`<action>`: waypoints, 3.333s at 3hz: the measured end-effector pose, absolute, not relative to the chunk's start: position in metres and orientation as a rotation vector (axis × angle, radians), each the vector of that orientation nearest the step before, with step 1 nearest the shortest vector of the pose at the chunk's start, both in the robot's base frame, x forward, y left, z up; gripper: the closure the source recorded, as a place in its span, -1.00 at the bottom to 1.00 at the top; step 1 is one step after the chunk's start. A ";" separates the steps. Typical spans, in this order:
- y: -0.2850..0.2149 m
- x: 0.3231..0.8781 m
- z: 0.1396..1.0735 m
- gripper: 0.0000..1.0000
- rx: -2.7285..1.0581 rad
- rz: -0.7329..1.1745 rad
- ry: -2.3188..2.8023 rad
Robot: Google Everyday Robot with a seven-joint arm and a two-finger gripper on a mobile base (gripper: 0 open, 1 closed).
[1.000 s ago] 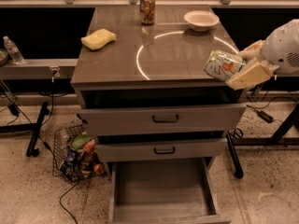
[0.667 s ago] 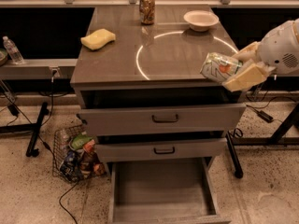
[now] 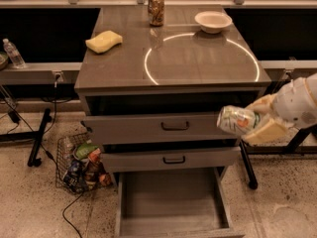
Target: Place 7up can into bottom drawer
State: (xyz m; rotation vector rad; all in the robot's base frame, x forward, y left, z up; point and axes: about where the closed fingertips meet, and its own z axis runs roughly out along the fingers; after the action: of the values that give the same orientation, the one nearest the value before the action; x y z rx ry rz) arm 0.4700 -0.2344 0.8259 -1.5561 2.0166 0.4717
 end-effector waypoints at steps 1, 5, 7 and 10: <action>-0.245 0.451 0.761 1.00 -1.570 0.536 2.024; -0.157 0.471 0.576 1.00 -1.366 0.655 2.086; -0.145 0.487 0.512 1.00 -1.331 0.646 2.095; -0.192 0.496 0.350 1.00 -1.259 0.571 2.245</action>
Offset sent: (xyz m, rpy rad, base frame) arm -0.0162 -0.0100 -0.0530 0.0143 0.0333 0.0157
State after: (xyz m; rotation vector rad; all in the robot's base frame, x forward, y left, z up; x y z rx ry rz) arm 0.4963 -0.1916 0.3496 -1.2593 2.2449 0.5715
